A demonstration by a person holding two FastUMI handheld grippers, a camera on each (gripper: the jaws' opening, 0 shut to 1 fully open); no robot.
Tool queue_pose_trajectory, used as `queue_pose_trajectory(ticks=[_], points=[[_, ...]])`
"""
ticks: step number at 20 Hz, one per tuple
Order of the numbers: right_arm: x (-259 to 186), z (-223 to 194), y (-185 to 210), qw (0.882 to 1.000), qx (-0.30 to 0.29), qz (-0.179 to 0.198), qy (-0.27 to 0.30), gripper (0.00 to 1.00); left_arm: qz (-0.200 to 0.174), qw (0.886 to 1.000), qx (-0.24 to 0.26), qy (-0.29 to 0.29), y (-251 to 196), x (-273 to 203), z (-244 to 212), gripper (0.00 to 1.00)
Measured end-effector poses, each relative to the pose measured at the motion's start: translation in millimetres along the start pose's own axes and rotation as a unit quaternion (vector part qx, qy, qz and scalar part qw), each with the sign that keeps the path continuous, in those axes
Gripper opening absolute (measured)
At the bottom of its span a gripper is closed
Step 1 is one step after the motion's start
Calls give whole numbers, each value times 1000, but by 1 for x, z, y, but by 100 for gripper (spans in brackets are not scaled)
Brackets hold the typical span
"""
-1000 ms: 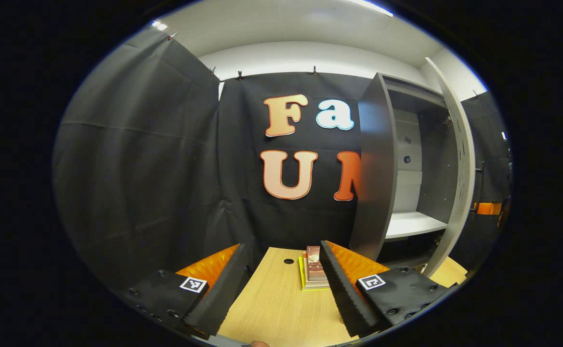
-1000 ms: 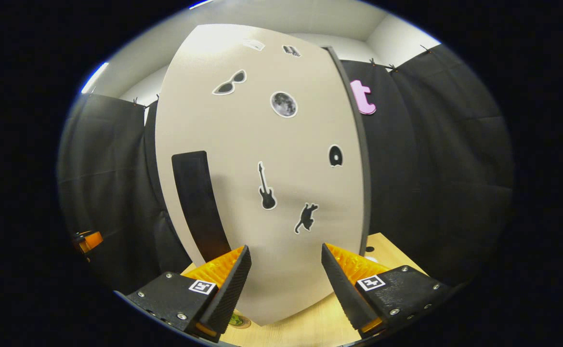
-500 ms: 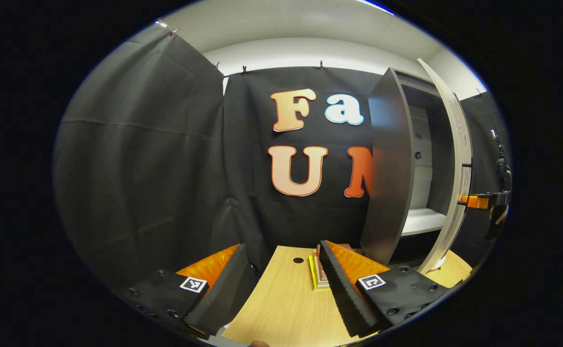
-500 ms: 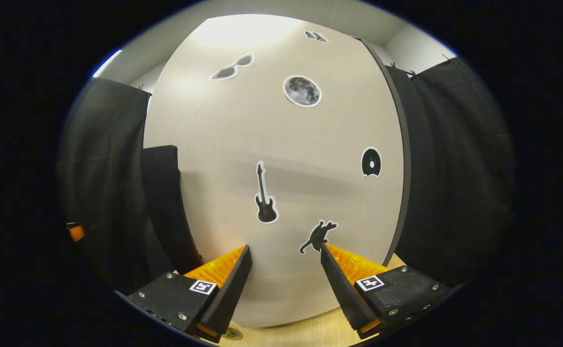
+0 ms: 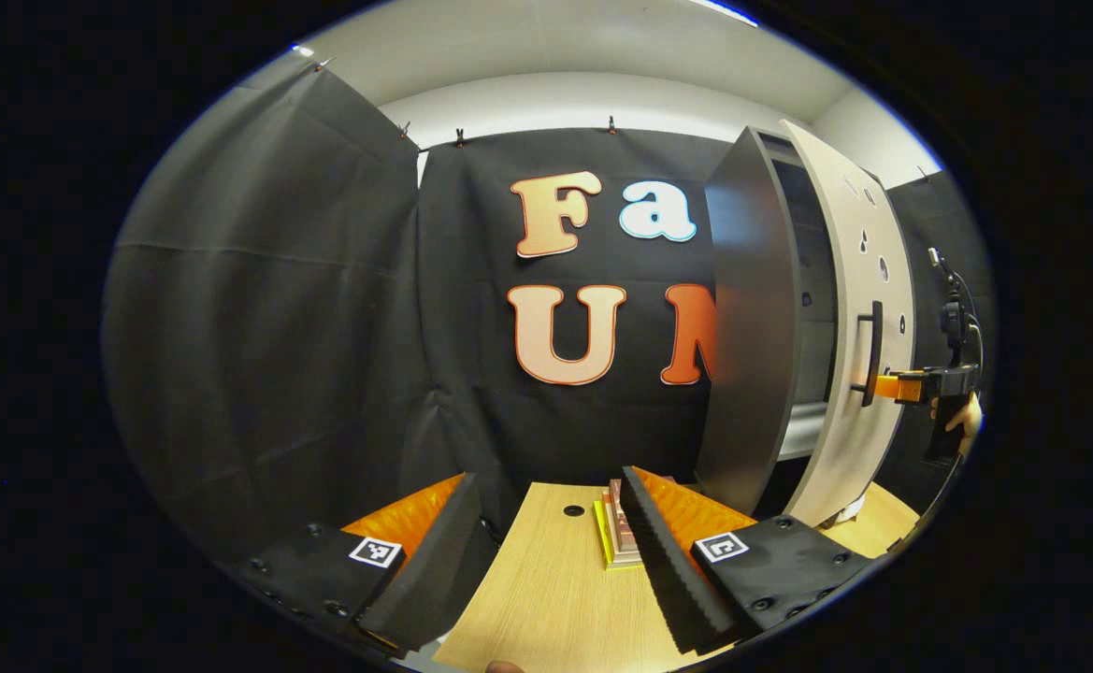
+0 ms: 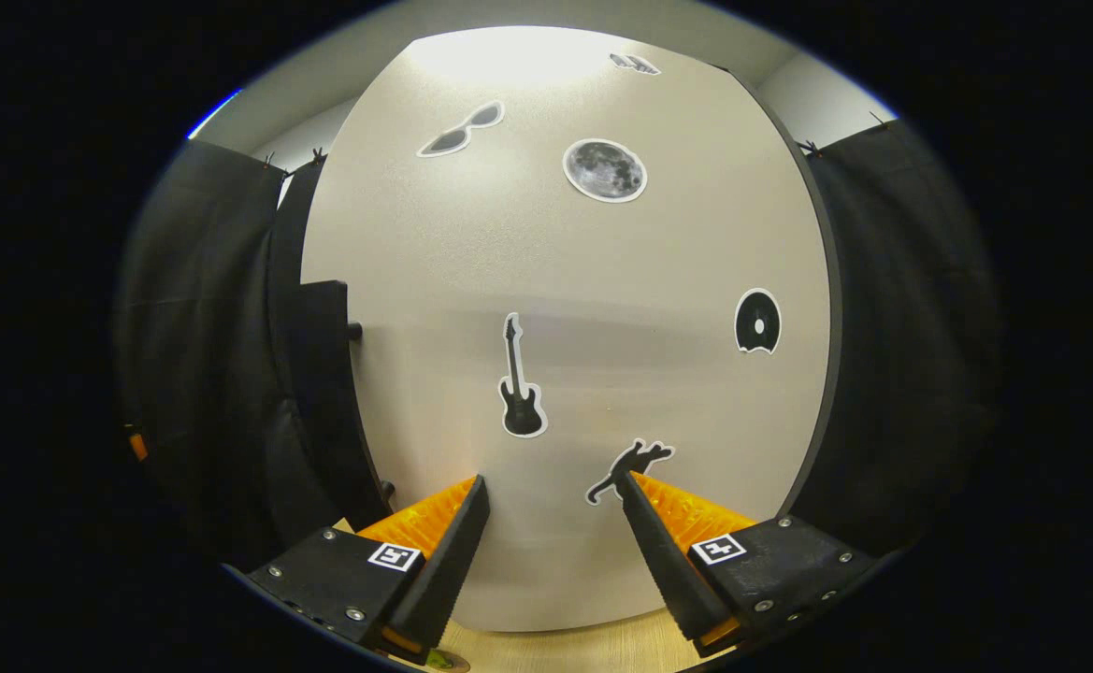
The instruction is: Open the cabinet door with the right hand, grasp the bottle in the cabinet with the left hand and place it on the coaster, then close the cabinet door with the right hand.
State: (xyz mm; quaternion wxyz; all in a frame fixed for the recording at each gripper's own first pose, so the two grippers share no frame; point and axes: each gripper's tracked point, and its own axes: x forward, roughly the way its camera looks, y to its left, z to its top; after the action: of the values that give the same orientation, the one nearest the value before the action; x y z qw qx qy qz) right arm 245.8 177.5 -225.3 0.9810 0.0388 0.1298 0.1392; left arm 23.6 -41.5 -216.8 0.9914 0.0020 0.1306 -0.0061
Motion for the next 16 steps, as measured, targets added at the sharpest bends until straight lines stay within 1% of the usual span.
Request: queue_pose_trajectory(ticks=[3, 4, 5, 11, 12, 14, 15, 16], points=[[2, 2, 3, 1000, -1, -4, 3, 90, 0, 1000, -2, 4, 1, 6, 2, 99], [2, 2, 3, 1000, -2, -5, 4, 90, -1, 1000, -5, 5, 1, 6, 3, 96], [2, 2, 3, 1000, -2, -5, 6, 90, -2, 1000, -7, 5, 1, 8, 5, 98], [-6, 12, -1, 1000, -11, -16, 24, 90, -8, 1000, -10, -5, -2, 20, 29, 98], [-13, 19, -3, 1000, -11, -16, 20, 90, -9, 1000, -9, -8, -1, 20, 36, 100], [-32, 42, -8, 1000, -10, -17, 8, 90, -10, 1000, -6, -18, -1, 23, 51, 100], [-47, 56, -12, 1000, -11, -16, 2, 90, -12, 1000, -6, -23, 0, 23, 60, 98], [-62, 70, -17, 1000, -12, -20, -5, 90, -14, 999, -6, -28, -1, 24, 69, 100]])
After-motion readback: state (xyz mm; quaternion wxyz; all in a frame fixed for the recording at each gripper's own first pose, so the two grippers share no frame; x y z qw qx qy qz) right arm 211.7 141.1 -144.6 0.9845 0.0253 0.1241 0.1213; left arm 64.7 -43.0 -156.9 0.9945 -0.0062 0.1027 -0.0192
